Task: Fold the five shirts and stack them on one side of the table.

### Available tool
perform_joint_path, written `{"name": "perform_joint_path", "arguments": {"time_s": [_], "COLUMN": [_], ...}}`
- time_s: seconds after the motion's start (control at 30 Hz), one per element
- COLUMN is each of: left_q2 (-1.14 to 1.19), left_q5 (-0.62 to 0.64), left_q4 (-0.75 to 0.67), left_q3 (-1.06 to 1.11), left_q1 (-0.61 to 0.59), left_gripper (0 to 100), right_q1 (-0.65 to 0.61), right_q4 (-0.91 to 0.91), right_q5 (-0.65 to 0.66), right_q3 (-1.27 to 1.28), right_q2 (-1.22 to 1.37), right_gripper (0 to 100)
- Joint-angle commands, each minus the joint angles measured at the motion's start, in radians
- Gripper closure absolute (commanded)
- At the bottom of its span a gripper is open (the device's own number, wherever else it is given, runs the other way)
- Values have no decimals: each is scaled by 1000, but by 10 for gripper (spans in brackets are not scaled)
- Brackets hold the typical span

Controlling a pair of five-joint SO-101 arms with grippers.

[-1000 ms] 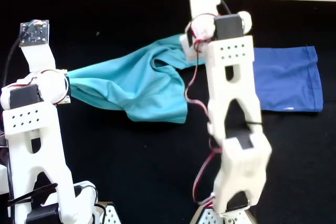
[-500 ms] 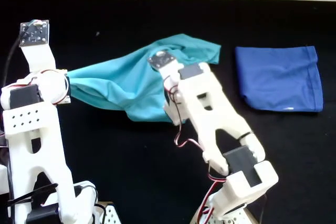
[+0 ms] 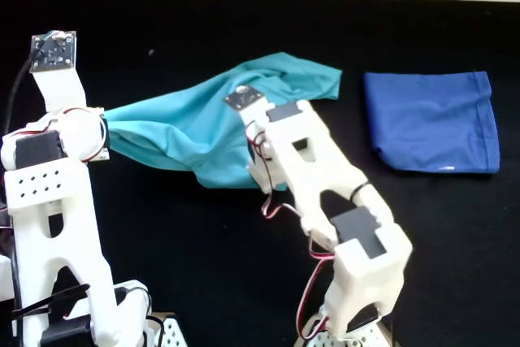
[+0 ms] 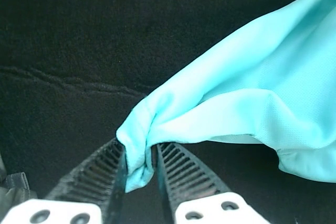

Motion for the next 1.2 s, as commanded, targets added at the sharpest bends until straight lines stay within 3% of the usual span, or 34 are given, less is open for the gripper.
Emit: {"name": "perform_joint_path", "arguments": {"time_s": [0.0, 0.1, 0.3, 0.47, 0.8, 0.93, 1.17], "left_q2": [-24, -24, -24, -24, -30, -24, -27], "left_q5": [-6, -5, -5, -3, -5, -6, -9], "left_q4": [-12, -12, -12, -2, 374, 427, 391], "left_q3": [-4, -4, 18, 39, -12, 5, 96], "left_q1": [-5, -5, -5, -1, 136, 160, 163], "left_gripper": [991, 991, 991, 991, 991, 991, 991], "right_q1": [-8, -4, 41, 94, 180, 271, 481], "right_q4": [-15, -15, -4, 68, 246, 202, 142], "right_q5": [8, 8, 8, 12, 8, 40, 178], "right_q3": [-53, -54, -53, -54, -5, 18, 59], "right_q2": [12, 18, -16, -222, -535, -610, -665], "right_gripper": [862, 993, 993, 993, 993, 993, 993]}}
